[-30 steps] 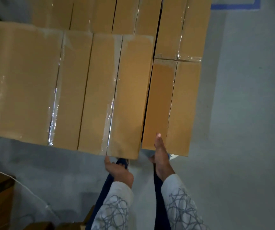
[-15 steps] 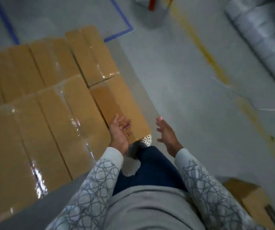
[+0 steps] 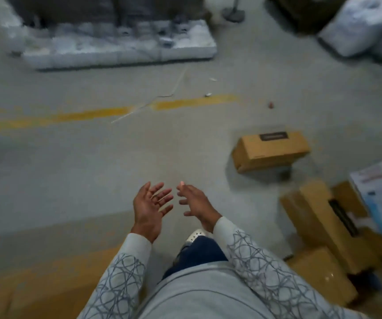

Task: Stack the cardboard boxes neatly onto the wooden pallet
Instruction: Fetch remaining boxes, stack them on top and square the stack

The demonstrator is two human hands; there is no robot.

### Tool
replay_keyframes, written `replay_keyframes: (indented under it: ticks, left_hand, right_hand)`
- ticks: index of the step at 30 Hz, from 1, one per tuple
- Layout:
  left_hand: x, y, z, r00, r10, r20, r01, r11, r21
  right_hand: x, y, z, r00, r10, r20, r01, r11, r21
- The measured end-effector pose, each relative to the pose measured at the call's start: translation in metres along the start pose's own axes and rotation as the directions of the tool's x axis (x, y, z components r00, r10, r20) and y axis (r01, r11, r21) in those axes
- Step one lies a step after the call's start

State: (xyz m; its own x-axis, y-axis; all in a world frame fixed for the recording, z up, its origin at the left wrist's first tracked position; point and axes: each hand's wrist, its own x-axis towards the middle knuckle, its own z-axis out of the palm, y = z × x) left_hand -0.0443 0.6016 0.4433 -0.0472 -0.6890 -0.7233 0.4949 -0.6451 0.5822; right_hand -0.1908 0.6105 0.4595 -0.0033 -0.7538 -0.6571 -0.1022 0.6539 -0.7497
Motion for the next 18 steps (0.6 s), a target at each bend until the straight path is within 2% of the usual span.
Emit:
replay_keyframes:
  ticks: [5,9,13,18]
  left_hand:
    - [0.062,0.001,0.125,0.973,-0.139,0.186,0.1,0.974,0.203]
    - [0.095,0.001,0.203,0.934,-0.217,0.284,0.12,0.939,0.322]
    - [0.123,0.004,0.255,0.899,-0.305,0.314,0.166,0.901,0.402]
    - [0.187,0.022,0.306,0.878,-0.387,0.282,0.212,0.843,0.494]
  right_hand:
    - [0.031,-0.023,-0.103,0.964,0.022,-0.266,0.03,0.982,0.188]
    - [0.051,-0.044,-0.168,0.909,0.064,-0.412,0.082,0.942,0.327]
    - [0.067,-0.055,-0.204,0.864,0.136,-0.484,0.094,0.902,0.422]
    - [0.121,-0.074,-0.237,0.835,0.239,-0.495,0.045,0.868,0.494]
